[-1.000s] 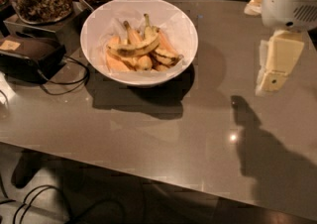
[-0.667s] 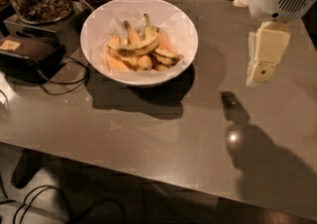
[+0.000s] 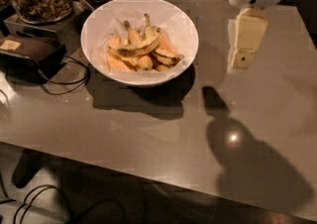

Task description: Pick banana from white bowl

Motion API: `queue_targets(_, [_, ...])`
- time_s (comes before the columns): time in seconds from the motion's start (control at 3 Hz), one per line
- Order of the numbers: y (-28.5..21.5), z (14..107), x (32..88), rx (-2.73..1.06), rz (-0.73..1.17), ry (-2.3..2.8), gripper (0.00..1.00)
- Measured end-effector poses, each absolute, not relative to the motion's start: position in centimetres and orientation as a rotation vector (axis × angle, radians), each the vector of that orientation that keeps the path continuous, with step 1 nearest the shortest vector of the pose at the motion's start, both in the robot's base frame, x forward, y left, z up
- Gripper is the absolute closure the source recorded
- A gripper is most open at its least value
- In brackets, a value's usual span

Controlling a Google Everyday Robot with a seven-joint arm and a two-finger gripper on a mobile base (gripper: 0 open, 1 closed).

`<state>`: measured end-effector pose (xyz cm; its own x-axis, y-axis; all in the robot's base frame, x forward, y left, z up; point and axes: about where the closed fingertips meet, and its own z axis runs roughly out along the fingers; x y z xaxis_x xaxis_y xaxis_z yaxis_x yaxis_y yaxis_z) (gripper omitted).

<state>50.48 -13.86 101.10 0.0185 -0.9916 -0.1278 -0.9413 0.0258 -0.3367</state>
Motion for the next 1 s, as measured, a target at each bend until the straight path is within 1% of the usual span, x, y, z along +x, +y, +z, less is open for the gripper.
queue_targets(0.67, [-6.4,102.2,54.0,-2.170,-0.304,1.781,0.00])
queue_targets(1.0, [-6.1,102.7,54.2,-2.152,-0.312,1.764,0.00])
